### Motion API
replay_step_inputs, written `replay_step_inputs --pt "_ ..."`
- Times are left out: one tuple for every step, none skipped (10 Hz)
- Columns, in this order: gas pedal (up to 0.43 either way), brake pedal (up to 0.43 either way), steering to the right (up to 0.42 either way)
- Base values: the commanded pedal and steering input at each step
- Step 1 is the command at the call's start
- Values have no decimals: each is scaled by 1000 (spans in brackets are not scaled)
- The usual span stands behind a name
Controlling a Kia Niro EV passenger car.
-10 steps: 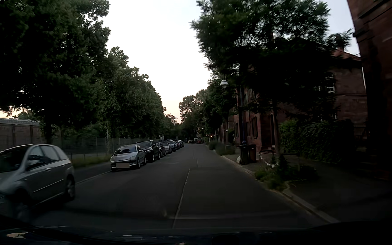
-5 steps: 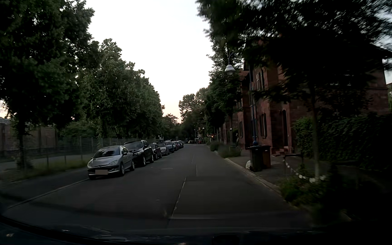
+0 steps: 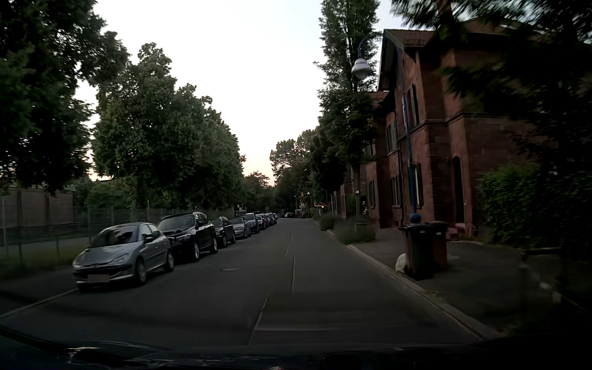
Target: Follow the waypoints while adhering to traffic rules and regulations
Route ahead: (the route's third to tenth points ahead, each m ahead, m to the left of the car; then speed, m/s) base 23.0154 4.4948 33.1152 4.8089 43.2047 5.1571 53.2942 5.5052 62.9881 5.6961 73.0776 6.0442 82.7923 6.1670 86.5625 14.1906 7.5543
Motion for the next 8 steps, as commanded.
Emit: replay_step_inputs --pt "157 0 -8" --pt "157 0 -9" --pt "157 0 -10" --pt "157 0 -10" --pt "157 0 -11" --pt "157 0 -11" --pt "157 0 -11" --pt "157 0 -11"
